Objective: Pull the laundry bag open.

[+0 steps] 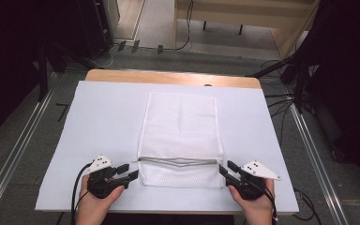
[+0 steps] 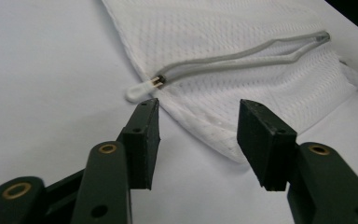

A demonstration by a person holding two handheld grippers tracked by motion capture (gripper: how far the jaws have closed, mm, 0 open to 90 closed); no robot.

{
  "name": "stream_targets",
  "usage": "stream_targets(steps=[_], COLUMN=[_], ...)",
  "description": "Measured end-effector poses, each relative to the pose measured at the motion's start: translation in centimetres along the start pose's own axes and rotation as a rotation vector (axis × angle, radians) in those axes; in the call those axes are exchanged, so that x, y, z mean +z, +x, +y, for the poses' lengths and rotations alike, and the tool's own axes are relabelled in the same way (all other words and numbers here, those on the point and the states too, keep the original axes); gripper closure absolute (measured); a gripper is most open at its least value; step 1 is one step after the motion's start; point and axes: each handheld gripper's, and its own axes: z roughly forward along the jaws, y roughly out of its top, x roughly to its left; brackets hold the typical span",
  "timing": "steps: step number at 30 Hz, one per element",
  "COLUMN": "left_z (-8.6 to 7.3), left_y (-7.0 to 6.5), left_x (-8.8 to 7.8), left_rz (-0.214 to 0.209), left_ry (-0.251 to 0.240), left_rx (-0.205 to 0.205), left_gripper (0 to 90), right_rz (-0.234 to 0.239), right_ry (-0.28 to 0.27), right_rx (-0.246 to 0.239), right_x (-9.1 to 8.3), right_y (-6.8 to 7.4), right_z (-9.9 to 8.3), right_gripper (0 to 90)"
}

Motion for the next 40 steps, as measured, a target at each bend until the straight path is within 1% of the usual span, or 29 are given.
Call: stream_targets(steps=[1, 2, 3, 5, 7, 8, 9, 11, 12, 13, 14, 15, 17, 18, 20, 22, 23, 24, 25, 26, 28, 31, 32, 33, 34, 35, 37, 40], left_z=[-0.1, -0.1, -0.2, -0.3, -0.2, -0.2, 0.0, 0.1, 0.1, 0.1, 0.1, 0.1, 0.1, 0.1, 0.2, 0.1, 0.1, 0.0, -0.1, -0.1, -0.3, -0.5, -0.6, -0.8, -0.9, -0.9, -1.0, -1.1], left_y=[0.4, 0.6, 1.1, 1.8, 2.4, 2.6, 3.0, 3.4, 3.6, 3.9, 4.1, 4.3, 4.9, 5.2, 5.9, 6.6, 7.2, 7.5, 7.9, 8.4, 9.2, 9.9, 10.1, 10.4, 10.5, 10.5, 10.3, 10.1], left_x=[-0.4, -0.5, -0.8, -1.1, -1.5, -1.6, -1.8, -2.1, -2.3, -2.6, -2.8, -3.1, -3.6, -3.9, -4.4, -4.8, -5.1, -5.2, -5.4, -5.7, -6.2, -6.7, -6.7, -6.6, -6.6, -6.6, -6.7, -6.8], left_rz=[0.012, 0.014, 0.026, 0.047, 0.057, 0.052, 0.036, 0.033, 0.024, 0.003, -0.005, -0.009, -0.001, 0.015, 0.027, 0.065, 0.098, 0.11, 0.111, 0.1, 0.083, 0.088, 0.086, 0.083, 0.082, 0.079, 0.087, 0.086], left_ry=[-0.024, -0.038, -0.051, -0.064, -0.067, -0.065, -0.055, -0.052, -0.051, -0.057, -0.066, -0.077, -0.099, -0.107, -0.124, -0.134, -0.128, -0.13, -0.137, -0.148, -0.184, -0.215, -0.214, -0.218, -0.219, -0.224, -0.241, -0.25], left_rx=[0.001, 0.001, 0.008, 0.017, 0.006, 0.0, -0.009, -0.011, 0.001, 0.007, 0.009, 0.004, -0.004, -0.007, -0.014, -0.001, 0.018, 0.019, 0.019, 0.015, 0.006, 0.016, 0.018, 0.009, 0.006, 0.007, 0.027, 0.045], left_gripper=[45.1, 41.3, 38.3, 32.3, 24.6, 22.3, 20.9, 16.8, 13.5, 11.6, 10.4, 9.5, 8.6, 8.6, 8.4, 5.6, 3.9, 1.8, 1.7, 1.7, 0.0, 0.0, 0.0, 0.0, 0.0, 0.0, 0.0, 0.0], right_rz=[0.001, 0.002, 0.007, 0.014, 0.017, 0.013, 0.011, 0.01, 0.011, 0.01, 0.011, 0.01, 0.02, 0.021, 0.026, 0.03, 0.029, 0.021, 0.016, 0.011, -0.001, -0.015, -0.02, -0.025, -0.033, -0.035, -0.042, -0.049], right_ry=[-0.004, -0.008, -0.012, -0.02, -0.032, -0.033, -0.039, -0.048, -0.052, -0.054, -0.056, -0.058, -0.07, -0.071, -0.07, -0.057, -0.056, -0.048, -0.046, -0.047, -0.05, -0.052, -0.051, -0.054, -0.057, -0.057, -0.052, -0.049], right_rx=[-0.004, -0.002, 0.002, 0.006, -0.001, -0.003, -0.011, -0.012, -0.009, -0.007, -0.004, 0.003, 0.018, 0.014, -0.002, -0.002, -0.004, 0.003, 0.011, 0.02, 0.031, 0.053, 0.067, 0.075, 0.097, 0.098, 0.109, 0.104], right_x=[0.0, -0.1, -0.2, -0.4, -0.7, -0.9, -1.0, -1.4, -1.7, -1.8, -1.9, -2.1, -2.4, -2.5, -2.8, -2.9, -2.9, -2.9, -3.0, -3.1, -3.2, -3.5, -3.5, -3.6, -3.6, -3.5, -3.5, -3.3], right_y=[-0.1, -0.3, -0.5, -1.1, -1.8, -2.0, -2.3, -2.8, -3.1, -3.3, -3.7, -4.0, -4.5, -4.7, -5.2, -5.7, -5.9, -6.4, -6.6, -6.9, -7.5, -8.4, -8.9, -9.2, -9.6, -9.7, -9.8, -9.7], right_z=[0.0, 0.1, 0.1, 0.1, 0.0, -0.1, -0.2, -0.3, -0.4, -0.4, -0.5, -0.5, -0.5, -0.4, -0.4, -0.5, -0.6, -0.7, -0.7, -0.7, -0.8, -1.0, -1.1, -1.2, -1.4, -1.4, -1.6, -1.7], right_gripper=[59.8, 58.1, 56.4, 53.4, 50.3, 49.3, 48.4, 45.4, 43.0, 40.7, 38.3, 36.5, 30.5, 27.7, 20.9, 18.8, 18.7, 18.5, 18.0, 17.4, 17.0, 16.0, 16.0, 15.9, 15.9, 15.9, 16.0, 16.0])
